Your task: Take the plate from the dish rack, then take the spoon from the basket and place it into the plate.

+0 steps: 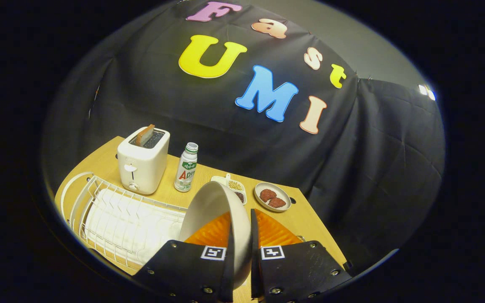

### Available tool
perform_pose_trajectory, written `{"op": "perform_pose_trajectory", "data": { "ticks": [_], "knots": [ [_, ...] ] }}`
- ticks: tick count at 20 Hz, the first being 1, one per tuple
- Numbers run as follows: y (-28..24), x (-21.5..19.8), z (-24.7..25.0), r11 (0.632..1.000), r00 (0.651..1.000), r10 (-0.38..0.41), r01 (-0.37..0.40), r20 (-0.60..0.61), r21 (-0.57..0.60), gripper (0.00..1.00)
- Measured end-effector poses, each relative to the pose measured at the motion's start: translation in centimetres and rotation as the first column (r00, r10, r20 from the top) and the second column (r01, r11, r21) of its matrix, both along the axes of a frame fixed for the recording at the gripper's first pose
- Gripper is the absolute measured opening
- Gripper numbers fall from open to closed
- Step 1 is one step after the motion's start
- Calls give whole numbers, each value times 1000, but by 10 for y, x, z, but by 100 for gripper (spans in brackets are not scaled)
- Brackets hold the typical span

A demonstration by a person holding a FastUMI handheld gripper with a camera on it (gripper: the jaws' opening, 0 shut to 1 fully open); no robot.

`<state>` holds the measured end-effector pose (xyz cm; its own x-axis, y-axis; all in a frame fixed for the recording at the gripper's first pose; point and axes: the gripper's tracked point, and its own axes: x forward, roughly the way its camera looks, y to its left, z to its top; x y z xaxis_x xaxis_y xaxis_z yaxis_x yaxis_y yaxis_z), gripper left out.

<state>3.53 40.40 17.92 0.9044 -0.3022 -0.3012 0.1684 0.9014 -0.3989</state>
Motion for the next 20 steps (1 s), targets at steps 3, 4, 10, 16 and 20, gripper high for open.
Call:
{"op": "perform_pose_trajectory", "data": {
  "ticks": [3,4,10,16,20],
  "knots": [
    [-15,-19,7,1000,1000,-12,12,20,-1,16],
    [-18,-25,9,1000,1000,-15,14,23,5,16],
    [-30,-67,8,996,999,7,-10,40,87,16],
    [-30,-110,-12,983,999,36,-37,5,178,16],
    [-27,-132,-35,957,998,63,-54,-23,286,16]
  ]
}}
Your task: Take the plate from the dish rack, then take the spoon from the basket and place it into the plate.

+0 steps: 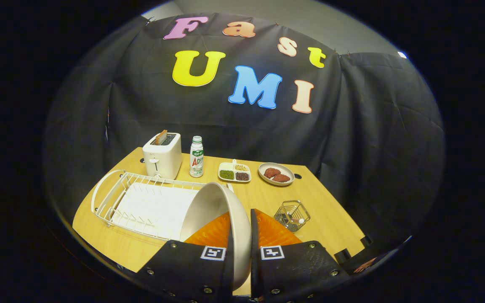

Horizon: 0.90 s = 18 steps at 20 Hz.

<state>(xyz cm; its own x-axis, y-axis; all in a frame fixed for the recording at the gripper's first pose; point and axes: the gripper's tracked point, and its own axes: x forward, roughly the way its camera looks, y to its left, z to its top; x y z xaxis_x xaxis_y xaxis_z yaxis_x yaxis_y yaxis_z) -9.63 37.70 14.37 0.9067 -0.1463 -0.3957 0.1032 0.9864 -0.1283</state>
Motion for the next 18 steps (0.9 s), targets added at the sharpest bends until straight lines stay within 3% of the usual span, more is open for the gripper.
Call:
{"op": "perform_pose_trajectory", "data": {
  "ticks": [6,10,18],
  "knots": [
    [-11,-23,-53,987,995,-26,41,-97,152,16],
    [-9,-35,-95,960,984,-15,64,-179,273,16],
    [-11,-44,-141,937,966,-6,96,-260,335,16]
  ]
}}
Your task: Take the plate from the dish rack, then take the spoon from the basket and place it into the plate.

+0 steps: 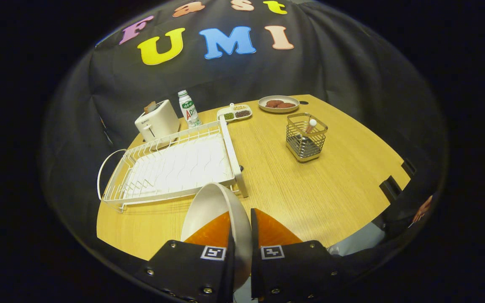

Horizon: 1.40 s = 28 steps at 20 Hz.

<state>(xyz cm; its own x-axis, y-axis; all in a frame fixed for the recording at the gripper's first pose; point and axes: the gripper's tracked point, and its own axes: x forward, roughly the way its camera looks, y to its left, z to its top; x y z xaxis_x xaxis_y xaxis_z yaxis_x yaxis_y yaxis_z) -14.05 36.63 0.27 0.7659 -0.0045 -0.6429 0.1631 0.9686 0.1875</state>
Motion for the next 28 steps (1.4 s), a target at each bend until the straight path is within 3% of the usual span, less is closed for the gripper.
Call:
{"op": "perform_pose_trajectory", "data": {
  "ticks": [3,7,11,16,28],
  "knots": [
    [11,4,-13,994,1000,-1,2,-15,106,16],
    [11,1,-25,987,999,-16,22,-37,160,17],
    [-8,3,-34,993,998,-41,47,-58,110,24],
    [-23,8,-29,995,997,-61,64,-43,79,24],
    [-101,53,49,985,973,-170,174,159,-13,26]
  ]
}}
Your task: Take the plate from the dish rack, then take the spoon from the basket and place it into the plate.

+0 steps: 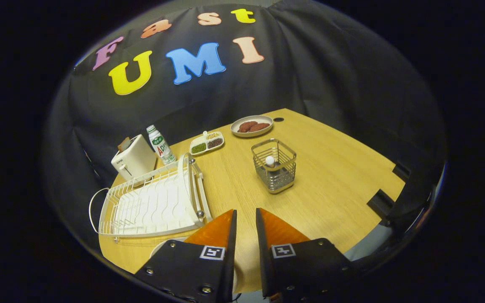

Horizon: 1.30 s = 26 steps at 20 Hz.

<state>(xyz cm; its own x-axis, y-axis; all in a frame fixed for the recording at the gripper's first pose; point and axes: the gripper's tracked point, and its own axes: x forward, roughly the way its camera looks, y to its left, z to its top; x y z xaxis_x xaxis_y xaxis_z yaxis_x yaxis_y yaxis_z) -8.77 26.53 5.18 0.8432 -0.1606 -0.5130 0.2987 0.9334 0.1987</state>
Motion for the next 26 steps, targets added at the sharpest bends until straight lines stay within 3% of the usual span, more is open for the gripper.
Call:
{"op": "perform_pose_trajectory", "data": {
  "ticks": [3,8,9,16,17,19,22,23,26],
  "knots": [
    [-19,17,14,998,1000,-9,11,28,-58,35],
    [-48,43,17,985,999,-29,32,20,-168,37],
    [-52,47,17,982,999,-31,33,14,-183,42],
    [-70,69,0,972,999,-37,28,-37,-235,42],
    [-57,61,3,975,999,1,-11,-44,-223,42],
    [-57,78,1,967,998,43,-51,-35,-250,15],
    [-62,77,-4,946,997,45,-62,-62,-318,15],
    [-62,77,-5,941,996,46,-68,-72,-331,8],
    [-61,75,-2,930,995,55,-80,-81,-360,8]
  ]
}}
